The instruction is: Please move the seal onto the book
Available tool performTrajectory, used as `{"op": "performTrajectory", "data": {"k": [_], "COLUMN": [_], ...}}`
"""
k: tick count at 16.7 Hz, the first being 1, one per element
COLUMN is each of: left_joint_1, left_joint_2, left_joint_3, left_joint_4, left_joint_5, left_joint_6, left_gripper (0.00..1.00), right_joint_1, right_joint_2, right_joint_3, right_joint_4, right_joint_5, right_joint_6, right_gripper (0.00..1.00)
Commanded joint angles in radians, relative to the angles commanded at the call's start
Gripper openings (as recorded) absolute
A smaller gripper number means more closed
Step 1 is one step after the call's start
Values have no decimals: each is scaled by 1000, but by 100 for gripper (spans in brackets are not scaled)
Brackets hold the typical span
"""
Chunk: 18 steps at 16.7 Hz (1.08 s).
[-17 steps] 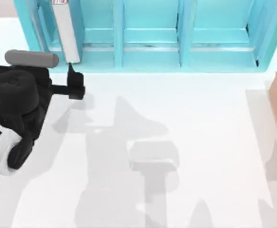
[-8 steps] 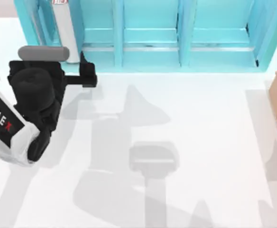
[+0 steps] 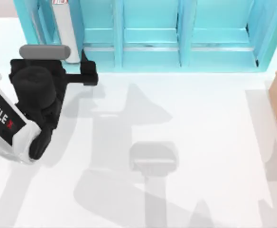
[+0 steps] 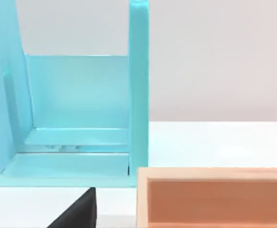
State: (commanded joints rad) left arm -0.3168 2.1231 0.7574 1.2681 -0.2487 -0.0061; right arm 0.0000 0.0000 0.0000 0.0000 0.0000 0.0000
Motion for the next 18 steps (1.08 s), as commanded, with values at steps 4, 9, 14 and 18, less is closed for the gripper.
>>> {"op": "performTrajectory", "data": {"k": [4,9,14,18], "left_joint_1": [16,45,52,52], "left_joint_2": [87,210,231,231], "left_joint_3": [155,404,446,446], "left_joint_4": [-66,-187,-212,-212], "left_joint_5": [20,50,57,57], "left_joint_6": [0,3,3,3], "left_gripper": [100,100,100,77], "right_joint_1": [0,0,0,0], "right_joint_2": [0,0,0,0], "right_joint_3": [0,0,0,0], "right_joint_4": [0,0,0,0], "right_joint_5": [0,0,0,0], "right_joint_6": [0,0,0,0], "right_gripper": [100,100,100,100]}}
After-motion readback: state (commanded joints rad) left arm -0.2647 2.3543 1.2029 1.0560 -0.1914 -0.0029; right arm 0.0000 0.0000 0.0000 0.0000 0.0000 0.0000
